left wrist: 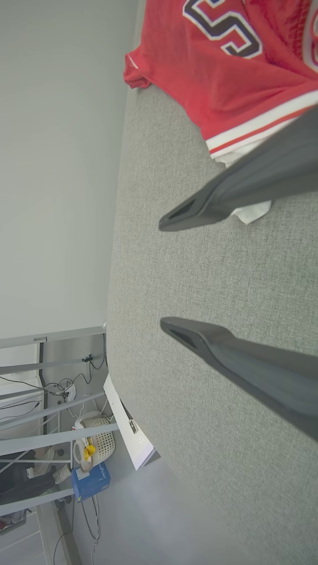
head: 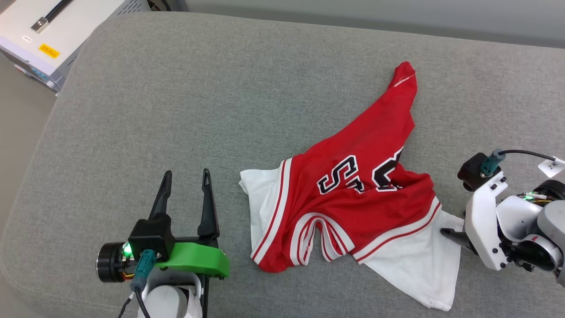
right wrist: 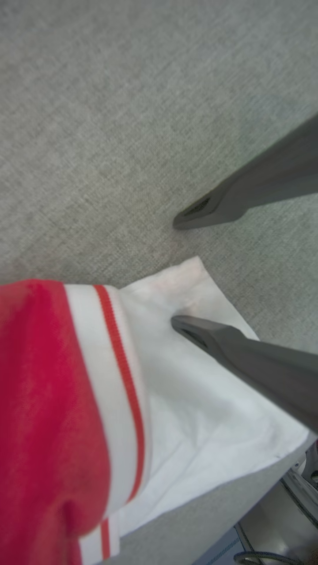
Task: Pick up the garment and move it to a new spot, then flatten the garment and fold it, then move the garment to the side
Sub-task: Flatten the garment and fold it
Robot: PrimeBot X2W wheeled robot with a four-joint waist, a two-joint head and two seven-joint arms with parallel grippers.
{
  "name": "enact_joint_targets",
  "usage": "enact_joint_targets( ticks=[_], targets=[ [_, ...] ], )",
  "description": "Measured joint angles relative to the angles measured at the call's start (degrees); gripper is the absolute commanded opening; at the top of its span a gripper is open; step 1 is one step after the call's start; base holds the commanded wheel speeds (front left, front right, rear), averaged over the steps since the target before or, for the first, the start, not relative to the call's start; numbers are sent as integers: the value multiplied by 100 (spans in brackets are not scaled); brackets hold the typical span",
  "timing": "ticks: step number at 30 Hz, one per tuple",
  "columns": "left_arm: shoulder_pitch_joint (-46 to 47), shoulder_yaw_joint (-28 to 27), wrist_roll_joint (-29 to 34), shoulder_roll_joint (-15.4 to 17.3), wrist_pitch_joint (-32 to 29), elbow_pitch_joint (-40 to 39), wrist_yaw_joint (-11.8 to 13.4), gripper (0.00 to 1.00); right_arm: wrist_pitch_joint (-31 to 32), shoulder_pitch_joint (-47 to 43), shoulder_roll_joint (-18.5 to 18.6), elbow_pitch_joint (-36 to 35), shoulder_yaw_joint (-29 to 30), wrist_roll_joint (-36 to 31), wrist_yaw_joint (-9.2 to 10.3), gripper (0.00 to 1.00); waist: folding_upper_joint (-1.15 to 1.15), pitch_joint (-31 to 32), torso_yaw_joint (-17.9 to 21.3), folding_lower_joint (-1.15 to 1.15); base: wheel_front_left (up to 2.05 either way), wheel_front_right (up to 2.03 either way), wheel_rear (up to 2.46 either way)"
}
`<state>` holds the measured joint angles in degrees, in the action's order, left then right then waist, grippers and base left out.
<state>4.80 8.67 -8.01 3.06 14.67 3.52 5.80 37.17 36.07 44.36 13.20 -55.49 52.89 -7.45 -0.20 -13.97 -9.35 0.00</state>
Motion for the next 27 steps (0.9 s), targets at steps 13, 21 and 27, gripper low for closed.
enact_joint_targets(
  ticks=[13, 21, 27],
  targets=[
    [29, -73, -16, 0, -1, 43, 24, 100, -1082, 218, 49, 104, -337, -142, -9, 0, 0, -22, 128, 0, 0, 0, 0],
    [23, -105, -2, 0, 0, 1, 22, 100, -977, 316, 1123, -258, 396, 86, -8, 0, 0, 78, 190, 0, 0, 0, 0],
    [29, -75, -3, 0, -1, -11, -2, 100, -594, 395, 1441, 232, 927, 194, -8, 0, 0, -48, 154, 0, 0, 0, 0]
  ],
)
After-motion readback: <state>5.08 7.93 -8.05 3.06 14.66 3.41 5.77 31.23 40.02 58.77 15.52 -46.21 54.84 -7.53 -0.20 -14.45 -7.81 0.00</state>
